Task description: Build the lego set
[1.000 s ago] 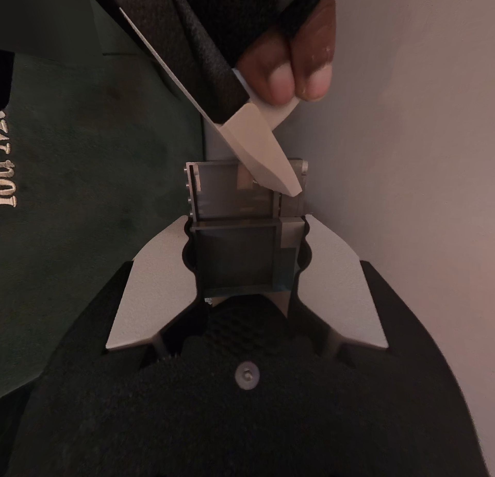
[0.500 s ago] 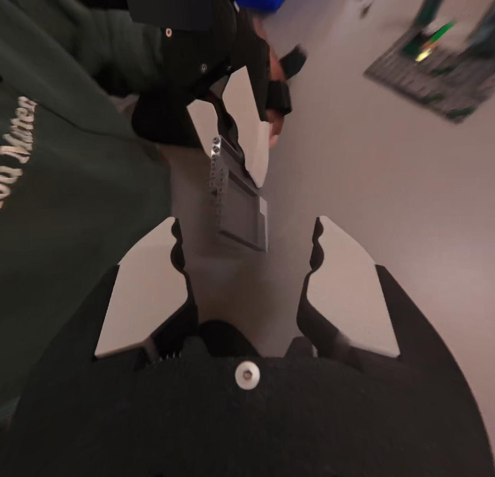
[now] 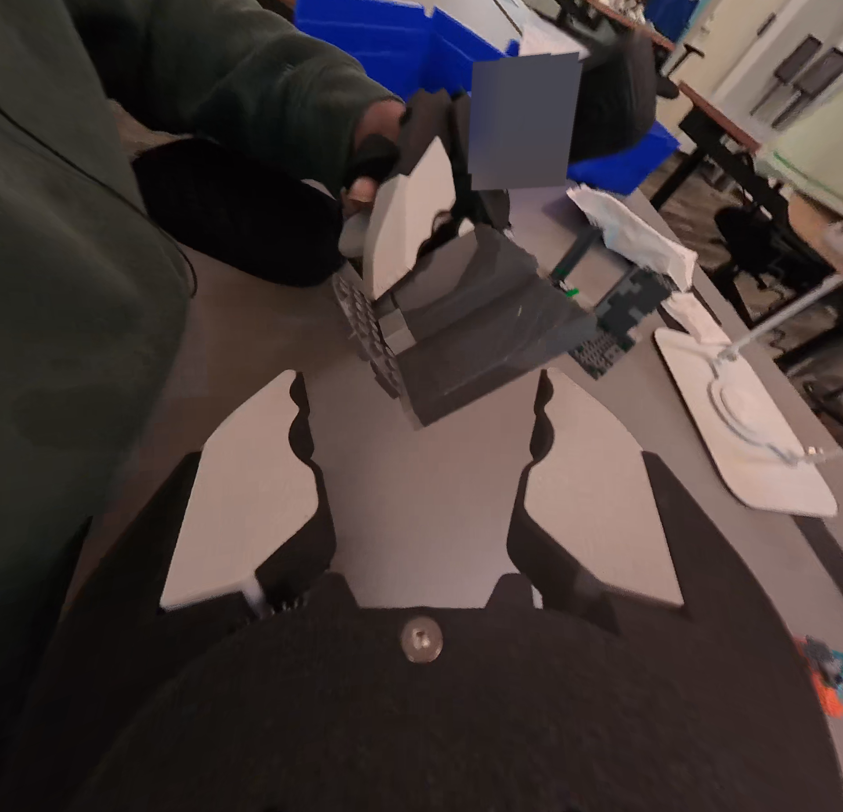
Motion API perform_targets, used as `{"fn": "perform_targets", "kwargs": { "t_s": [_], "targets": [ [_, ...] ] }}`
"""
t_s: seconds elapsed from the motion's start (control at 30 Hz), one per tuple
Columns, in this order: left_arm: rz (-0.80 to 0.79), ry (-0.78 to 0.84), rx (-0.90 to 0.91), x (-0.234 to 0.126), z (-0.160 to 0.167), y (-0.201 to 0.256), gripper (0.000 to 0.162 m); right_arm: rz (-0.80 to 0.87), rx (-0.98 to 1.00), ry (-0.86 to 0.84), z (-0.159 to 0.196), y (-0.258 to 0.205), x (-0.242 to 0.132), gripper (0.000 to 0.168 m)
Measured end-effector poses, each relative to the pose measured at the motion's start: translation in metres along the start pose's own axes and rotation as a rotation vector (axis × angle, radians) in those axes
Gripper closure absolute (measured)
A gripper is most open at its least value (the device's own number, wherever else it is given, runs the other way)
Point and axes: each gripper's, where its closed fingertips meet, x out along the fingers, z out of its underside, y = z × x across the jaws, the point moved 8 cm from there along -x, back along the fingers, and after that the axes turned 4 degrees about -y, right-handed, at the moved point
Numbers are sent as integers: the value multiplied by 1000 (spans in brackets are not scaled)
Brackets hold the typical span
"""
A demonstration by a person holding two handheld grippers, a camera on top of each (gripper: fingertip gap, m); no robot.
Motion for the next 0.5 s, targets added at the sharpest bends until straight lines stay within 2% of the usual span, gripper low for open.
{"fn": "perform_targets", "kwargs": {
  "t_s": [0.2, 0.43, 0.5],
  "targets": [
    [123, 14, -79, 10, 2, 11, 154, -62, -40, 132, -20, 0, -3, 66],
    [156, 8, -93, 18, -1, 23, 154, -73, -159, 69, -32, -1, -14, 62],
    [145, 14, -88, 19, 0, 23, 154, -76, -146, 83, -33, -2, -18, 69]
  ]
}}
